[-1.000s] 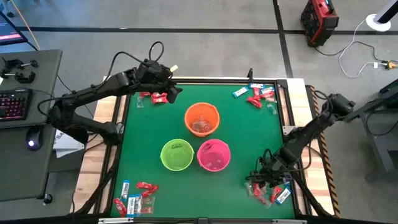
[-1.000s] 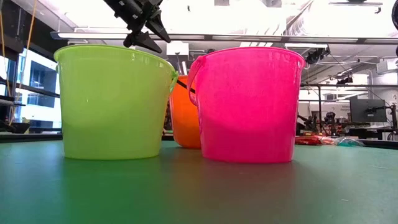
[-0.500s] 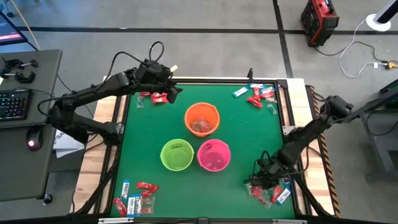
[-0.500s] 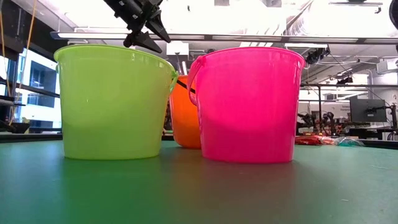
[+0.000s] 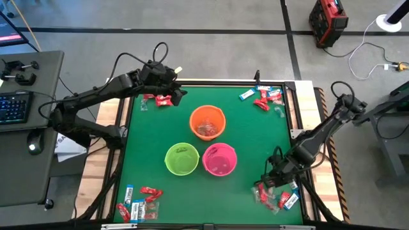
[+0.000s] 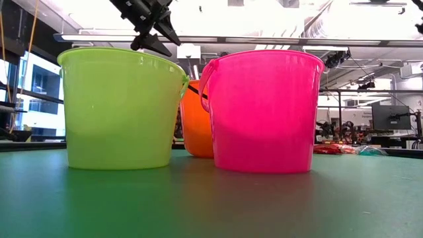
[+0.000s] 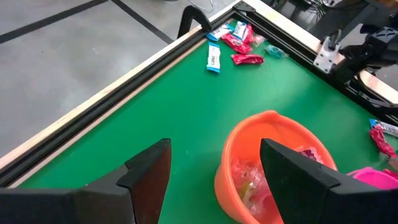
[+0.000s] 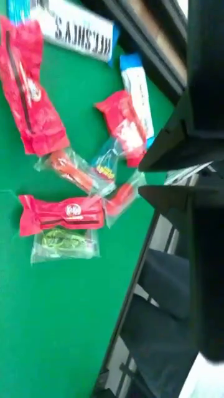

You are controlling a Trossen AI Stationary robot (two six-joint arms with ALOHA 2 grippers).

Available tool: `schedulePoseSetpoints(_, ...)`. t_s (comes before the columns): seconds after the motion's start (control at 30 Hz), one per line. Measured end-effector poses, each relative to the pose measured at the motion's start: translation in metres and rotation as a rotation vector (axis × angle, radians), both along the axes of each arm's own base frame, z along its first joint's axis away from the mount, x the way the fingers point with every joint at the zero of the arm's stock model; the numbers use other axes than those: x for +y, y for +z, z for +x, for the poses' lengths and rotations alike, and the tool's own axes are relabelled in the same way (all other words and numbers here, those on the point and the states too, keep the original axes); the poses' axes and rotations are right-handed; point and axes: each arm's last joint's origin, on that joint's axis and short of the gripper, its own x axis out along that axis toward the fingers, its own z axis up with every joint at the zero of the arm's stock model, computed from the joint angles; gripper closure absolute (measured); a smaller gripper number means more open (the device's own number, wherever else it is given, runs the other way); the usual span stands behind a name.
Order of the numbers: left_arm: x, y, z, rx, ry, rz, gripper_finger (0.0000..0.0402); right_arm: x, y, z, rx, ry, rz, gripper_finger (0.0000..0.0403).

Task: Sort candy by brand, put in halloween buckets
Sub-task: Put the orange gummy into the orange bucket

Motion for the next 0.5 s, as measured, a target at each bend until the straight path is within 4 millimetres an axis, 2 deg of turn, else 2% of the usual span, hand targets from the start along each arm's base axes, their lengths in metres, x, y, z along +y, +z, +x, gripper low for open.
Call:
schedulePoseSetpoints(0.1,0.0,0.0,0.0,-0.001,-0.005,-0.004,0.0165,0.005,-0.021,0.002,-0.005,-0.047,0.037,0.031)
schedulePoseSetpoints(0.27,0.0,0.0,0.0,-0.002,-0.005,-0.003,0.0165,0.003,-0.047,-0.002,0.081,-0.182,0.04,0.0243)
schedulePoseSetpoints(0.5,0.0,0.0,0.0,-0.006,0.0,-0.01,0.0165,0.003,-0.064,-0.003,0.056,-0.21,0.089,0.0226)
